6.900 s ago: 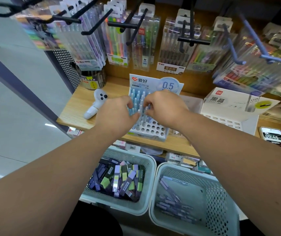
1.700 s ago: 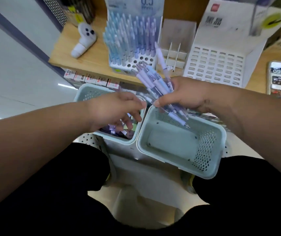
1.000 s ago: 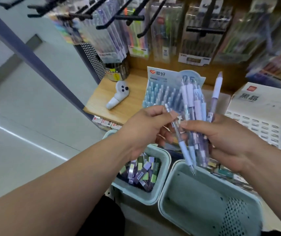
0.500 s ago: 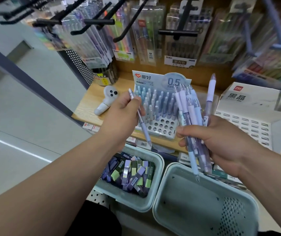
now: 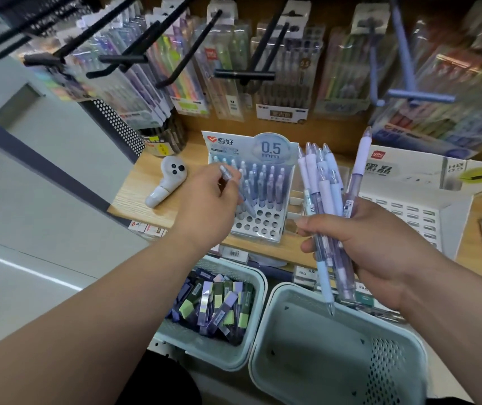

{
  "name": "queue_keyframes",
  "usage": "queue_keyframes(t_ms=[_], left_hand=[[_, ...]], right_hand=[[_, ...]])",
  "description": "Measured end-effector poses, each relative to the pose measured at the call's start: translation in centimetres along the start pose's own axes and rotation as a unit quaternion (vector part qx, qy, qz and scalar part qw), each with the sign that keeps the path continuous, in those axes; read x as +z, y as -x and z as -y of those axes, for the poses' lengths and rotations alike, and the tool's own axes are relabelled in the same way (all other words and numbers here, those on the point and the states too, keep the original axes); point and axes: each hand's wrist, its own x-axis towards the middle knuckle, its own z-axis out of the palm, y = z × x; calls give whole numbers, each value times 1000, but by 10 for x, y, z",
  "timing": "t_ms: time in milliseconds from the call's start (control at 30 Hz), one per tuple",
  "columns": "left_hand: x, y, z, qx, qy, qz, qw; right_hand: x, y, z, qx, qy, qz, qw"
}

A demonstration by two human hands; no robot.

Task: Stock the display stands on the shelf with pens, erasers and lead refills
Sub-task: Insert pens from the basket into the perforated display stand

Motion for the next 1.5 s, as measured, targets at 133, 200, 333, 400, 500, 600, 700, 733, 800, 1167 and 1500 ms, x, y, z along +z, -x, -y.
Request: queue_keyframes(t_ms=[133,200,333,400,500,600,700,733,800,1167,1500], left_hand=[[6,-1,6,61,-62,-18,996],[8,-1,5,86,-97,-44,991],[15,-1,-4,98,-124,-65,985],[17,-1,-5,93,-130,-60,985],[20,-1,-4,92,-150,-60,983],[22,-1,-6,102,-164,-62,979],[23,-2,-10,103,-175,-69,977],[23,-3,-10,102,-174,-72,977],[25,-3,-11,97,-174,-74,977],[34,-7,-15,79,-177,-76,978],[37,-12,-13,74,-184,-89,976]], right_hand=[[-2,-2,-1,1,0,3,1000],[-1,-2,-1,7,-1,8,1000],[-1,-4,1,12,3,12,1000],[-1,-4,2,10,2,12,1000],[-2,-4,2,7,2,11,1000],[-3,-4,2,2,5,12,1000],[-5,-5,1,0,5,12,1000],[-5,-5,1,0,5,11,1000],[-5,-6,0,-1,-2,8,1000],[-5,-6,1,-1,-31,12,999],[-10,-7,0,-9,-28,17,999]])
